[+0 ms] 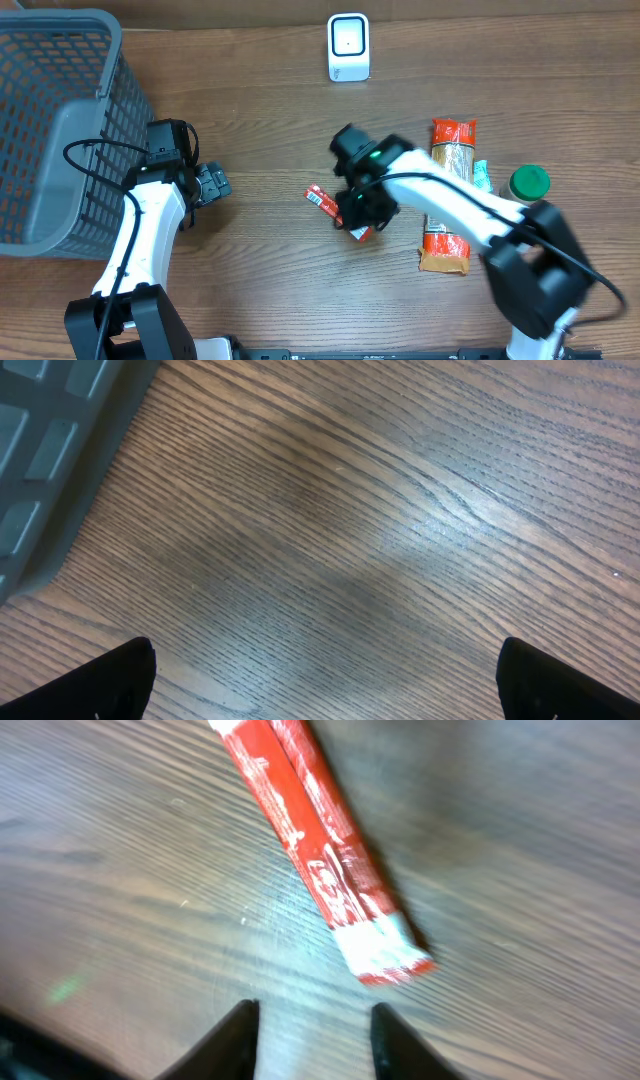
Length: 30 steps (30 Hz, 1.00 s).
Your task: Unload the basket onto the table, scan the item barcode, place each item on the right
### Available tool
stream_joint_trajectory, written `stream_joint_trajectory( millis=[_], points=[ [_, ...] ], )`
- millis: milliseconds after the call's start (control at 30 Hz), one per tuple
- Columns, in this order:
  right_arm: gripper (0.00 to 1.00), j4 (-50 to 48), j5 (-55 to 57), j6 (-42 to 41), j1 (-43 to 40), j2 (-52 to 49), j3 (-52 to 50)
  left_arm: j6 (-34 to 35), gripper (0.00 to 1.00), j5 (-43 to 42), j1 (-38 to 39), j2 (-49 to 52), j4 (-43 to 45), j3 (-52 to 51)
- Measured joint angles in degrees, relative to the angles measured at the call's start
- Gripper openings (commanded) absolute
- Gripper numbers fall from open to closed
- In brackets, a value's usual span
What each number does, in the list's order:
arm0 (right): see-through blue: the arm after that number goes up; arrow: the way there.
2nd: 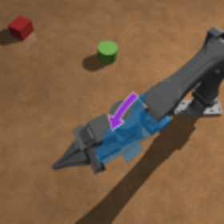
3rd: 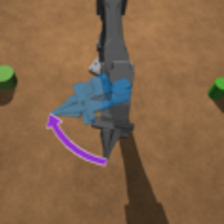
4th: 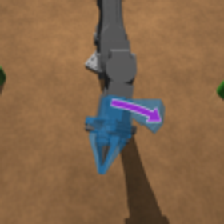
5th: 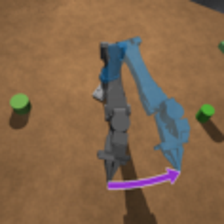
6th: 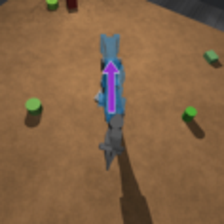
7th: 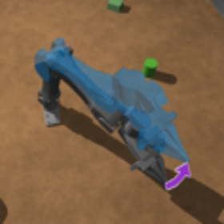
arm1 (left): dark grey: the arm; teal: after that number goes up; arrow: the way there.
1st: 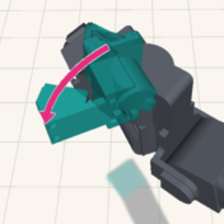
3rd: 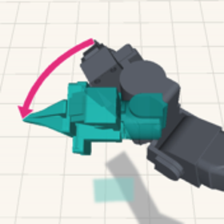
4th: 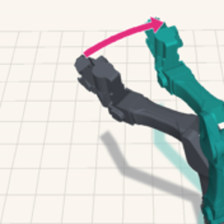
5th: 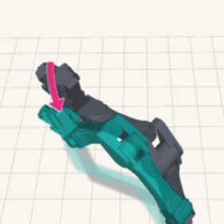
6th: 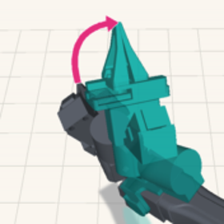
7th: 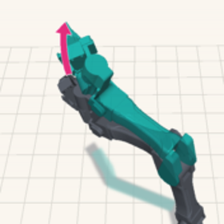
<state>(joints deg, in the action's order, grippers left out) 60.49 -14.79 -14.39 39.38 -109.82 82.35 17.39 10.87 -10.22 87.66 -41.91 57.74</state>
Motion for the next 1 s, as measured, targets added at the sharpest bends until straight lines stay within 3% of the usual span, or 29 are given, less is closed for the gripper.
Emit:
stream_joint_trajectory(
  millis=[267, 533, 1000],
  points=[
    [0.38, -1.3, 2.1, 8.5, -2.9, 3.1, -2.0, 0.0, 1.0, 0.0, 0.0, 0.0, 0.0, 0.0],
    [0.38, -12.3, 5.2, 10.8, -0.2, 3.1, -10.3, 0.0, 1.0, 0.0, 0.0, 0.0, 0.0, 0.0],
    [0.34, -17.5, 7.3, 15.5, 0.0, 3.1, -13.0, 0.0, 1.0, 0.0, 0.0, 0.0, 0.0, 0.0]
  ],
)
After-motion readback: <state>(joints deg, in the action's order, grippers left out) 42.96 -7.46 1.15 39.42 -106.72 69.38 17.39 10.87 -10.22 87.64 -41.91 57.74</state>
